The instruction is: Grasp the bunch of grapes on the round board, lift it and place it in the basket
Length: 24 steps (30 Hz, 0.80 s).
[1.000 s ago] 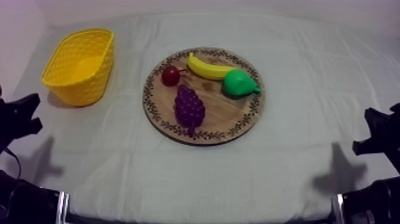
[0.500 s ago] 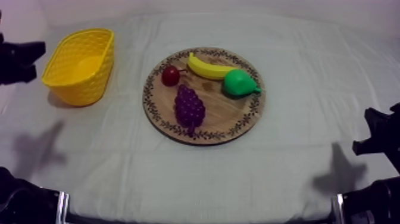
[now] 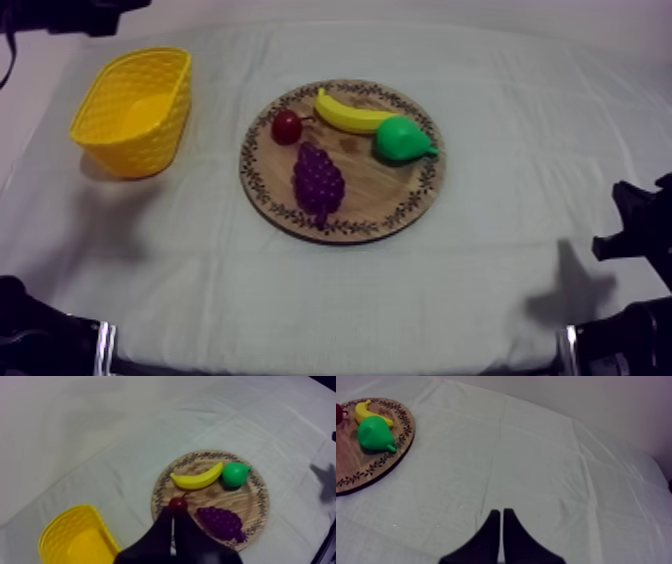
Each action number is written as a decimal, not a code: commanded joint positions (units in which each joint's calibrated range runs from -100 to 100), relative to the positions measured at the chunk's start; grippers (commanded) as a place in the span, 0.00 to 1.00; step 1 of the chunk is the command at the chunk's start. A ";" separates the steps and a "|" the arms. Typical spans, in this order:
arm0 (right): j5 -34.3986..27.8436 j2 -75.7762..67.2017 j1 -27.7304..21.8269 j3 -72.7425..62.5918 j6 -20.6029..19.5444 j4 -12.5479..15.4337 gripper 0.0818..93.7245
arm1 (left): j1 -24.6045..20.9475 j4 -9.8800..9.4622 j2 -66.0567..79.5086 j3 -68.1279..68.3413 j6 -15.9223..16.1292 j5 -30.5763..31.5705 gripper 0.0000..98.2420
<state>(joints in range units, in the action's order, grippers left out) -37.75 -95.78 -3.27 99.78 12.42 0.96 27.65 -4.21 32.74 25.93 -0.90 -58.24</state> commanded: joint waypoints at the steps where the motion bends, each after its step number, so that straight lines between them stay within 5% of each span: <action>1: 0.01 0.02 -0.03 -0.01 0.01 0.00 0.00 | 2.16 0.10 -4.12 -4.04 -0.02 -0.43 0.00; 24: 0.01 0.02 -0.03 -0.01 0.01 0.00 0.00 | 10.83 2.59 -27.52 -16.28 0.56 -4.53 0.00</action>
<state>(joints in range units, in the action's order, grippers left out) -37.75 -95.78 -3.27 99.78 12.42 0.96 38.17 -1.68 7.14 10.15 -0.43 -62.49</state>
